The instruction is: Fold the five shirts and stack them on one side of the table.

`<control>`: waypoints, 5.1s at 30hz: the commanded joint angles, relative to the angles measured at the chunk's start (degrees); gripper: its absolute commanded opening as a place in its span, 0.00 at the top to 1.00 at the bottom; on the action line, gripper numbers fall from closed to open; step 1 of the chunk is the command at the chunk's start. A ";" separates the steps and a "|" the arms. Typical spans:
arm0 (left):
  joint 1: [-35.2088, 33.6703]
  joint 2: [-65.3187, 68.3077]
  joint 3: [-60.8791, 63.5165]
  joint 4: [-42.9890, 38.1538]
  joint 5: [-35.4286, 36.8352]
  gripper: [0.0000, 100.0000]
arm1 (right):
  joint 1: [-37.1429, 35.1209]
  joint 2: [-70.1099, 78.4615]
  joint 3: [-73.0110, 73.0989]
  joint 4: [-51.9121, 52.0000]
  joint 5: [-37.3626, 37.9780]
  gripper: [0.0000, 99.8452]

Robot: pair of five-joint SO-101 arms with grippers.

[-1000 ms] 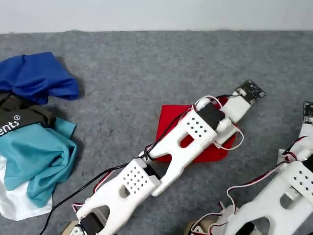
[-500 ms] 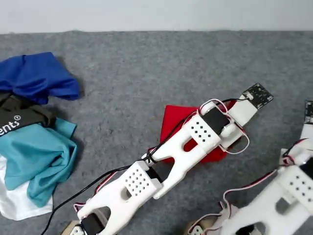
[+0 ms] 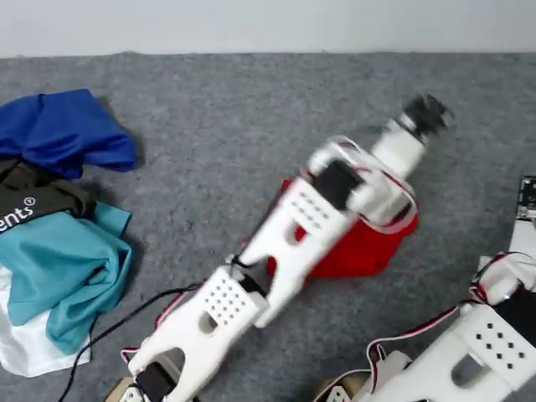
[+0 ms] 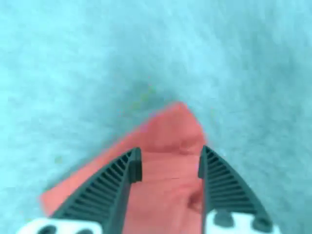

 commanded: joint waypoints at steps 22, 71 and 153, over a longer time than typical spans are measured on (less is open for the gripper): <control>-11.16 1.93 18.59 2.46 -3.52 0.81 | 0.31 -1.01 -0.35 0.04 -0.53 0.85; -7.38 -23.03 39.60 2.46 -3.60 0.81 | 0.48 -1.01 -0.35 -0.04 -0.44 0.85; -14.24 -17.32 59.03 -16.88 -8.00 0.81 | -47.52 41.98 -1.58 -3.21 5.71 0.93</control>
